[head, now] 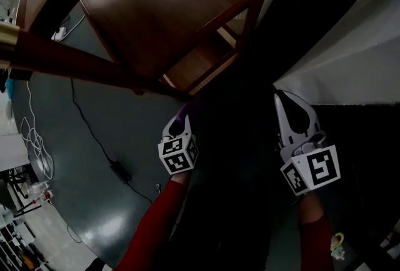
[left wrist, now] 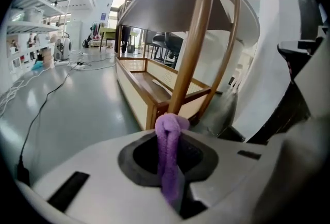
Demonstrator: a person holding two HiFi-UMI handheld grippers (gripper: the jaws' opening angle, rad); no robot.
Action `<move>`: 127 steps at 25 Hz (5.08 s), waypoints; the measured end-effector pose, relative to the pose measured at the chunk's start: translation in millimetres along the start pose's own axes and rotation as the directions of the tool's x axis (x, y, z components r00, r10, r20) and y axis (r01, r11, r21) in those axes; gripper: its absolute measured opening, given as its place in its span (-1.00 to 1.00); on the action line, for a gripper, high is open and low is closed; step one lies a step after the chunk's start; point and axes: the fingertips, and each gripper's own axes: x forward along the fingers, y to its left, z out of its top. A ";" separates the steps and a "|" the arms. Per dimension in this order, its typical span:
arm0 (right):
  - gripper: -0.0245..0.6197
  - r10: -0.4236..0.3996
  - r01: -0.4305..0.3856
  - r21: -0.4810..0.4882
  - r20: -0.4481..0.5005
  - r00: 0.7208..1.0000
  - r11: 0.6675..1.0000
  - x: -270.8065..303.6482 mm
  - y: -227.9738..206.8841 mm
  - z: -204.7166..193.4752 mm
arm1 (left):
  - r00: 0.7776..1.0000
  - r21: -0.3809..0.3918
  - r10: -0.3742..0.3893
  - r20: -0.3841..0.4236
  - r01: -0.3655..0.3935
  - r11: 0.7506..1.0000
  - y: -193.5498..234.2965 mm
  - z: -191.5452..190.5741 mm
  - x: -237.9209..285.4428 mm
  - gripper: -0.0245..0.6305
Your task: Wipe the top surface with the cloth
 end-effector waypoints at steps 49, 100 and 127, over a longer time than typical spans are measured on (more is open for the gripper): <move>-0.89 -0.080 0.080 -0.009 0.046 0.996 0.997 -44.2 -22.7 -39.3 | 0.924 0.489 -0.351 0.154 0.237 0.840 -205.1 85.6 114.0 -0.76; -0.89 0.041 -0.040 0.015 -0.056 0.998 0.999 -53.6 81.6 100.8 | 0.934 0.265 -0.115 0.337 0.023 0.964 -77.1 179.6 -148.0 -0.77; -0.89 0.096 -0.096 0.007 -0.005 0.995 0.995 16.4 16.5 -66.0 | 0.995 0.295 -0.084 0.046 0.067 0.953 -24.9 -25.5 56.8 -0.77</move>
